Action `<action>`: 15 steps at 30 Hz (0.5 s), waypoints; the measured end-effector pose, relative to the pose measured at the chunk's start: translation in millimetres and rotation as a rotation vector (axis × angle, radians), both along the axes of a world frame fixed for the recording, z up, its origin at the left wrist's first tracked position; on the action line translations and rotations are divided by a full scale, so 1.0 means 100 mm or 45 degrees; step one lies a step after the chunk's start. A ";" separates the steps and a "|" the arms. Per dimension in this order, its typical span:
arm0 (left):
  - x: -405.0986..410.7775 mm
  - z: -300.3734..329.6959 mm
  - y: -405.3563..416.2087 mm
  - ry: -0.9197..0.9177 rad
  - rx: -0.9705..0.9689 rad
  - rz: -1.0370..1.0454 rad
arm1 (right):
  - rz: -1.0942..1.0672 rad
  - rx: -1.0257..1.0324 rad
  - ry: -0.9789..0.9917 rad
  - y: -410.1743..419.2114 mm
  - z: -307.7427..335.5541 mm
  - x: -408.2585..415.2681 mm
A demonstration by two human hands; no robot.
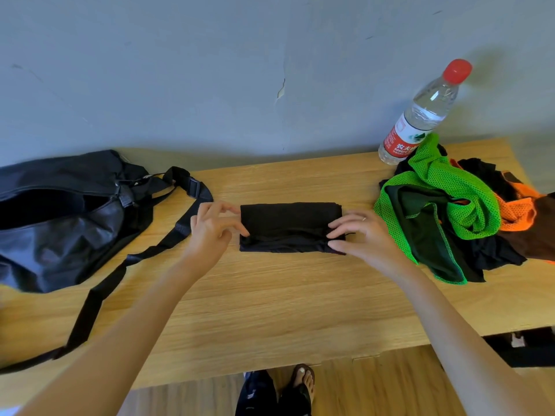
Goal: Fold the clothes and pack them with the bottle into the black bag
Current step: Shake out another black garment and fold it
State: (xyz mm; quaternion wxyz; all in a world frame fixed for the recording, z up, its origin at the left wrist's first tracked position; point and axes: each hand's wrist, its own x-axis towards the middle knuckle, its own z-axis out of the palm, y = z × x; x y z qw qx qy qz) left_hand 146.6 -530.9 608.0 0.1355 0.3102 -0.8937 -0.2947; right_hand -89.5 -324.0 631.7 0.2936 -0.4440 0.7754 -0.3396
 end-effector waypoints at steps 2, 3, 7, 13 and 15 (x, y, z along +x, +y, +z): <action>-0.05 0.05 0.05 0.061 -0.026 0.047 | -0.097 -0.112 0.008 -0.03 0.03 0.00; -0.09 0.08 0.08 0.083 -0.070 0.024 | -0.113 -0.146 0.103 -0.07 0.04 0.02; -0.30 0.11 0.18 0.062 -0.253 -0.240 | 0.063 -0.118 0.482 -0.32 0.00 0.17; -0.30 -0.05 0.25 -0.074 -0.192 -0.323 | 0.261 0.004 0.613 -0.38 -0.17 0.28; -0.23 -0.08 0.24 -0.079 -0.185 -0.329 | 0.273 -0.014 0.667 -0.32 -0.19 0.27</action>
